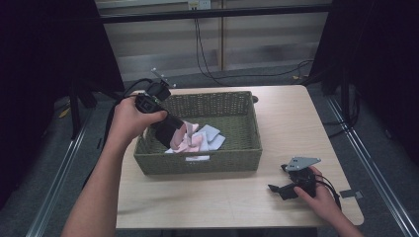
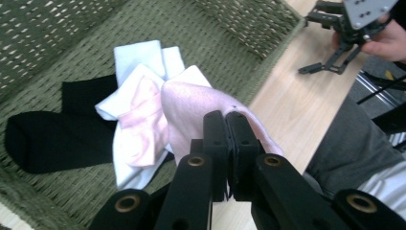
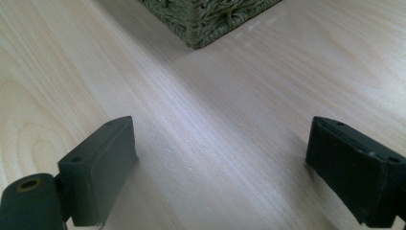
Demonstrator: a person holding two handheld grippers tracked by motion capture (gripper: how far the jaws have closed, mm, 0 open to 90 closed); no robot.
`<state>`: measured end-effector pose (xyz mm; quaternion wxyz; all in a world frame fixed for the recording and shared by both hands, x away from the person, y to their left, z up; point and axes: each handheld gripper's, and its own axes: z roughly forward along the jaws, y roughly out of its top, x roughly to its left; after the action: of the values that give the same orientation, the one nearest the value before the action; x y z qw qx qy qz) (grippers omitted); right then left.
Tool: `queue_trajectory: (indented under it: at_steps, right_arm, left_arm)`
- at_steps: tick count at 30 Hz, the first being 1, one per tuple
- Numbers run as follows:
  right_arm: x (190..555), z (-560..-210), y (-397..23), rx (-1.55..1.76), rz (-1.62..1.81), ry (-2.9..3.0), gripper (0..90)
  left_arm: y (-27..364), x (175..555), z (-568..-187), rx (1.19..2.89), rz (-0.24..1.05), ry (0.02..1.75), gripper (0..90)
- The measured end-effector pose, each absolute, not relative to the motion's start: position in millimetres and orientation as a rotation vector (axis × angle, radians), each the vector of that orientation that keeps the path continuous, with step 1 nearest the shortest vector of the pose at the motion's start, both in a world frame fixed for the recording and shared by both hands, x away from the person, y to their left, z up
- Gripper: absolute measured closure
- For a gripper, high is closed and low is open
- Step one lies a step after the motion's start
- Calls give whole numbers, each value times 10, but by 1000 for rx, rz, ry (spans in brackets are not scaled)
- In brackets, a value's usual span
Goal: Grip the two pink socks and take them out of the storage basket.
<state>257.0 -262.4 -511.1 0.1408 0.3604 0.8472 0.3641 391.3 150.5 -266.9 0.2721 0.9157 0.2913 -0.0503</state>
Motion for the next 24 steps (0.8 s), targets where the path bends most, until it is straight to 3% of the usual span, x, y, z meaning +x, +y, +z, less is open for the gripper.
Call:
queue_trajectory:
  at_steps: [24]
  right_arm:
    - [2570,-5111,-2624,1041,1051,2447,93]
  left_arm:
    - [1363,3595,-2731,2503,-197,648,867]
